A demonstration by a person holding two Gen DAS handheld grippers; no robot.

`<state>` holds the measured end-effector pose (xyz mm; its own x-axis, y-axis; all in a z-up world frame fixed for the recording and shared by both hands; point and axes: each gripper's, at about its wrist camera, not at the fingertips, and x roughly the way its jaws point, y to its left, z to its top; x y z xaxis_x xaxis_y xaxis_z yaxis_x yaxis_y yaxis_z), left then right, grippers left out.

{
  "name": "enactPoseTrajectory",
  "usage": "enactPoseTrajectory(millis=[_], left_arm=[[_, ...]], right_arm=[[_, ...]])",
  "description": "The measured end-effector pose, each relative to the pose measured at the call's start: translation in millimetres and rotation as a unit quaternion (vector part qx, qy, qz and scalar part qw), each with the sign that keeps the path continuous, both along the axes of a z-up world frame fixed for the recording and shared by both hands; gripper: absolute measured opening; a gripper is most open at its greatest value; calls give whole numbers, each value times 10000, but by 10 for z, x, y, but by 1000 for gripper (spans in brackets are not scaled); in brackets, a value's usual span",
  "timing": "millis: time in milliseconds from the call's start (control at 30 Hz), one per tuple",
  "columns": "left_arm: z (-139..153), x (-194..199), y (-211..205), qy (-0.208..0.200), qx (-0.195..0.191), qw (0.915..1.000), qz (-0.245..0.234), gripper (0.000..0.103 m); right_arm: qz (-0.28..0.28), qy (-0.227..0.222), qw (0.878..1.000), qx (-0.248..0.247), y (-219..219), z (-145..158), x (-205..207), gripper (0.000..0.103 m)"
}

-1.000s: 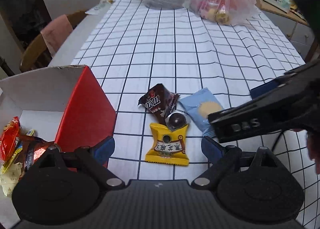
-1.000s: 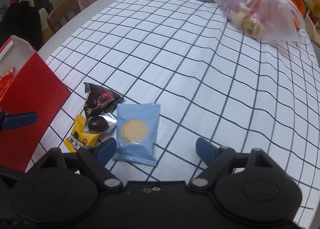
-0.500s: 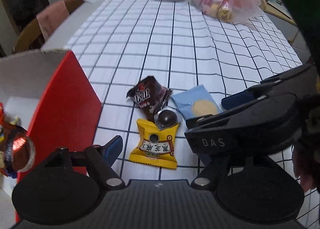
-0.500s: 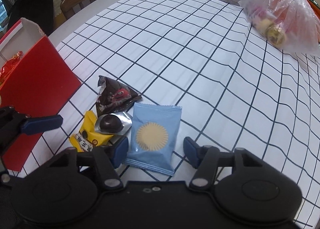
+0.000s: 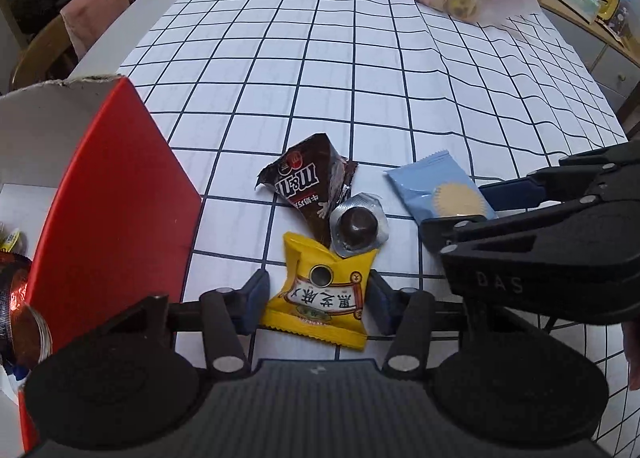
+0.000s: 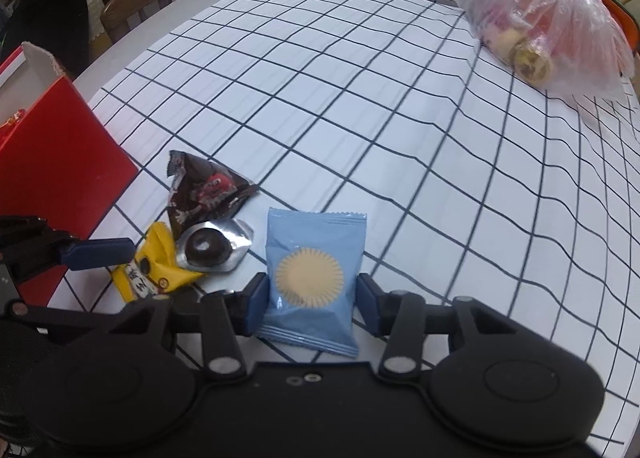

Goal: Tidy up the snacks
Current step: 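Grasp the yellow candy packet with the left gripper while the right grasps the blue cookie packet, then carry the yellow packet and blue cookie packet over into the shoebox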

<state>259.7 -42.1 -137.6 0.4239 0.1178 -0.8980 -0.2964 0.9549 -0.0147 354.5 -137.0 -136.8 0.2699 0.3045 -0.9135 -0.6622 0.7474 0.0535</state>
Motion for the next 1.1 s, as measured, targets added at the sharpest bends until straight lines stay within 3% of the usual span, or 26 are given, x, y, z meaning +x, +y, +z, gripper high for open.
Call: enactPoseTrajectory(millis=[33, 233, 467, 733, 1100], left_arm=[[3, -3, -5, 0, 6, 10000, -7, 42], [28, -15, -2, 17, 30, 10000, 16, 36], [134, -159, -69, 37, -111, 9999, 18, 34], [401, -456, -149, -69, -275, 9996, -21, 34], [899, -972, -134, -244, -242, 9994, -106, 34]], right_arm=[[-68, 3, 10000, 14, -40, 0, 0, 45], [-525, 56, 9985, 129, -331, 22, -55, 45], [-820, 108, 9958, 382, -659, 185, -272, 45], [-951, 108, 9932, 657, -890, 469, -612, 45], [-795, -92, 9929, 883, -885, 978, -1203, 46]])
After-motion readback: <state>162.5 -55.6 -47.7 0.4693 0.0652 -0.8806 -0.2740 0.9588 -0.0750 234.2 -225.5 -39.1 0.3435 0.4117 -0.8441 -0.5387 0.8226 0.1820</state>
